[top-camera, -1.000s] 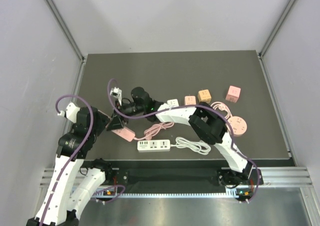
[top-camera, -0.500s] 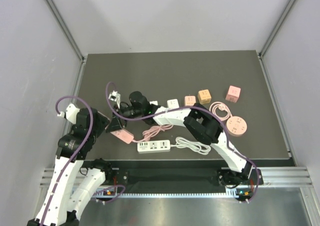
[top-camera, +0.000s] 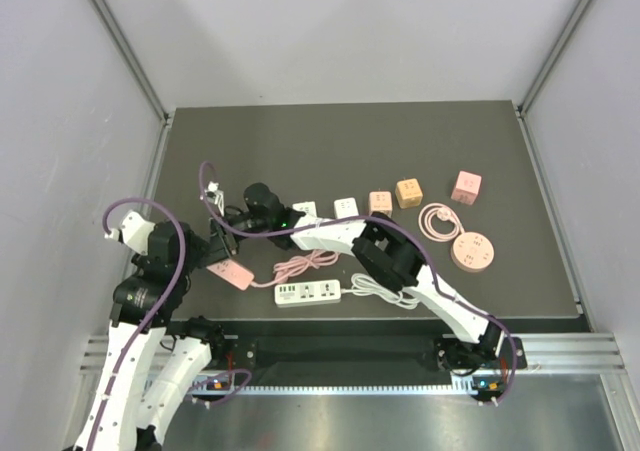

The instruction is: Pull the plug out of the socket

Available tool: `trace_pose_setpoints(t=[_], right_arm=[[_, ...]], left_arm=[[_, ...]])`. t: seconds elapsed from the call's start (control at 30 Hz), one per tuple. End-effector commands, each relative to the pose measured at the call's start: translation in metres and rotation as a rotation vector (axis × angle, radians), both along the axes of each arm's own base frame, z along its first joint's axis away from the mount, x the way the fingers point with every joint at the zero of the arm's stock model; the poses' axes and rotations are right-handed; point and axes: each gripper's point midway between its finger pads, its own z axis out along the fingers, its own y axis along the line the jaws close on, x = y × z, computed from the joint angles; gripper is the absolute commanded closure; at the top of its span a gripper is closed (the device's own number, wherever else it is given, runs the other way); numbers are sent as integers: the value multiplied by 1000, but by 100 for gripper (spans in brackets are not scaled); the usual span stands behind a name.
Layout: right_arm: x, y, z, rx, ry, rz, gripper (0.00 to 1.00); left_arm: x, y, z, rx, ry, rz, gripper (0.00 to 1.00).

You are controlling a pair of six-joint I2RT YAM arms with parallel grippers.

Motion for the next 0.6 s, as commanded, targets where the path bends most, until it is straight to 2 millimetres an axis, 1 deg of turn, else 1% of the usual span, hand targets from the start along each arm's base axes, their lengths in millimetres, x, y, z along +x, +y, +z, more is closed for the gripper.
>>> trace_pose_setpoints(t=[0.0, 0.03, 0.1, 0.13, 0.17, 0.2, 0.23, 0.27, 0.33, 0.47, 0.5, 0.57], right_arm=[[37, 11, -63, -200, 172, -197, 100], [38, 11, -72, -212, 185, -193, 100], [39, 11, -79, -231, 204, -195, 100], [41, 11, -90, -258, 204, -213, 100], [44, 13, -89, -266, 190, -225, 100], [44, 10, -101, -312, 180, -237, 100], [50, 9, -107, -335, 166, -270, 100], [51, 7, -112, -362, 146, -278, 100], [57, 5, -118, -392, 128, -318, 100], [63, 2, -129, -450, 111, -358, 100], [62, 0, -133, -470, 116, -361, 100], [64, 2, -134, -476, 119, -371, 100]], left_arm=[[9, -29, 30, -95, -116, -140, 100], [10, -30, 31, -97, -118, -144, 100], [11, -31, 32, -100, -124, -147, 100], [11, -31, 32, -101, -123, -148, 100], [12, -32, 33, -104, -129, -152, 100], [12, -33, 33, -106, -129, -155, 100], [13, -34, 32, -108, -127, -155, 100], [14, -34, 32, -111, -127, -153, 100], [16, -34, 33, -113, -131, -150, 100], [26, -36, 39, -120, -151, -141, 100], [30, -38, 38, -126, -144, -147, 100], [32, -42, 38, -138, -143, -157, 100]])
